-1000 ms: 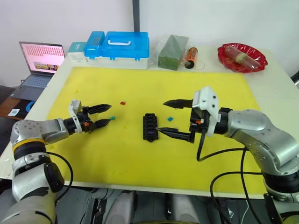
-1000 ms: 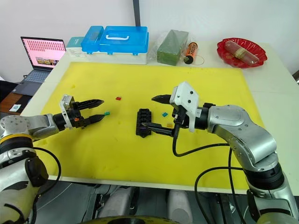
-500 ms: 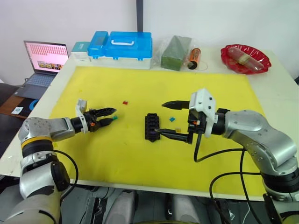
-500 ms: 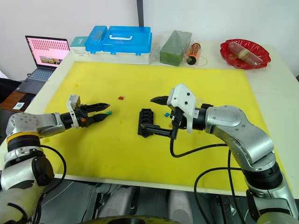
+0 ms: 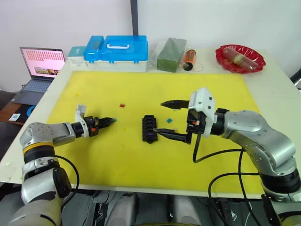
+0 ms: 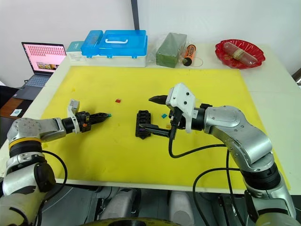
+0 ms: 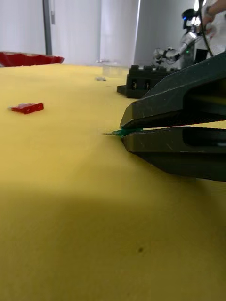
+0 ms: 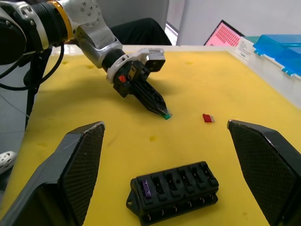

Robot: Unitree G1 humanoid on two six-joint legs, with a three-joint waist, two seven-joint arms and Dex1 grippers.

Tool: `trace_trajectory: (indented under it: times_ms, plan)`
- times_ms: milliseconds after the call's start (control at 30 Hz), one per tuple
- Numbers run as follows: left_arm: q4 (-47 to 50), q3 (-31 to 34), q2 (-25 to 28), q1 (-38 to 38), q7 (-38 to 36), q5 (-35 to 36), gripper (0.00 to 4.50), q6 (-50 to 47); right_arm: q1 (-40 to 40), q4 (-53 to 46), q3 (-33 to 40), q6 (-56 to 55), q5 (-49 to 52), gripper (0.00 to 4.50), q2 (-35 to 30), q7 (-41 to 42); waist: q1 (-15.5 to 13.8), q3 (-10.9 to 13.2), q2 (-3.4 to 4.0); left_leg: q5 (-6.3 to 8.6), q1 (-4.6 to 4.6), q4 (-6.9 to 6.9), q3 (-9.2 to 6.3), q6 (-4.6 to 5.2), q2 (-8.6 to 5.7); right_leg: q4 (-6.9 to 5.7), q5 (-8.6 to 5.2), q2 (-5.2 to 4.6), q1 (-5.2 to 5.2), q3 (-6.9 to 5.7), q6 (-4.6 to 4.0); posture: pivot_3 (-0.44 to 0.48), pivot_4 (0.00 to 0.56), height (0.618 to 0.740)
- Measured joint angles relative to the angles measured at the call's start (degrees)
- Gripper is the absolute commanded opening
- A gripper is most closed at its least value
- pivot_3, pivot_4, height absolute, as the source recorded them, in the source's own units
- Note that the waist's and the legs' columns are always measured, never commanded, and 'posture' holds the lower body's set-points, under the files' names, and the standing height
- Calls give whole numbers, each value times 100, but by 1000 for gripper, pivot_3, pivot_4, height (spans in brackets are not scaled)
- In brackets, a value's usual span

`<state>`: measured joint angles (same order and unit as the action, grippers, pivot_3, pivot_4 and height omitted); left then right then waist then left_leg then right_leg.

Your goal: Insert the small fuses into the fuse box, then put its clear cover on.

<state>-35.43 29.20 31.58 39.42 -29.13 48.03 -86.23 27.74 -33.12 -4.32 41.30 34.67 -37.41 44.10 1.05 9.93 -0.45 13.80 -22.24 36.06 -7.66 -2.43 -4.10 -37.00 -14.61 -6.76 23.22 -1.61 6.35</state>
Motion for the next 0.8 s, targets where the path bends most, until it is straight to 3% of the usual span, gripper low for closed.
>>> trace_trajectory:
  times_ms: [67,167,200,300,400,500,567,633,700,800]
  plan:
    - [192,-299,217,77,-255,32,39,-267,50,27,39,-47,29,4500,120,-64,3,6,-19,0,-16,2,-3,-1,0,0,1,2,15,-1,0,0,150,740]
    - [907,-1288,902,319,-1199,248,39,-530,142,77,75,-80,46,4500,291,-160,0,16,-46,-2,-25,0,-4,-3,-1,4,1,0,21,1,-1,0,150,740]
    - [1335,-1871,1318,393,-1835,271,39,-385,171,83,72,-79,47,4500,337,-181,-6,17,-49,-1,-26,-1,-3,-3,-1,7,1,-2,22,2,-1,0,150,740]
    - [2326,-3824,2486,819,-4106,-319,39,940,243,82,68,-79,47,4500,426,-220,-28,16,-37,-2,-21,-12,5,-6,-1,14,0,-5,21,9,-4,0,150,740]
    - [2510,-5381,2897,1304,-5688,-1281,39,2826,285,73,12,-74,44,4500,439,-194,-42,17,-25,-6,-23,-20,26,-11,3,34,-9,0,18,7,-20,0,150,740]
    - [2518,-6888,3125,1968,-6209,-1668,39,4709,295,71,-54,-65,43,4500,422,-98,-36,22,-33,-5,-38,-21,10,-7,9,49,-2,4,22,7,-16,0,150,740]
    - [2198,-8026,3135,2781,-6276,-2170,39,6483,286,57,-107,-49,49,4500,358,-9,-40,25,-36,-3,-47,-16,5,-3,6,60,4,3,24,5,-5,0,150,740]
    - [1422,-9364,2820,3891,-6312,-2972,39,8489,270,61,-156,-39,52,4500,206,156,-76,28,-40,-2,-72,2,10,0,-1,70,5,5,25,-14,-3,0,150,740]
    - [792,-10165,2447,4542,-6315,-3467,39,9801,221,46,-180,-46,58,4500,182,267,-71,28,-39,6,-81,10,14,16,-3,79,14,4,26,-13,13,0,150,740]
    - [2,-10832,1873,4911,-6312,-3897,39,11301,53,22,-211,-51,56,4500,73,385,-34,30,-41,18,-89,20,15,38,-4,81,19,2,29,-11,27,0,150,740]
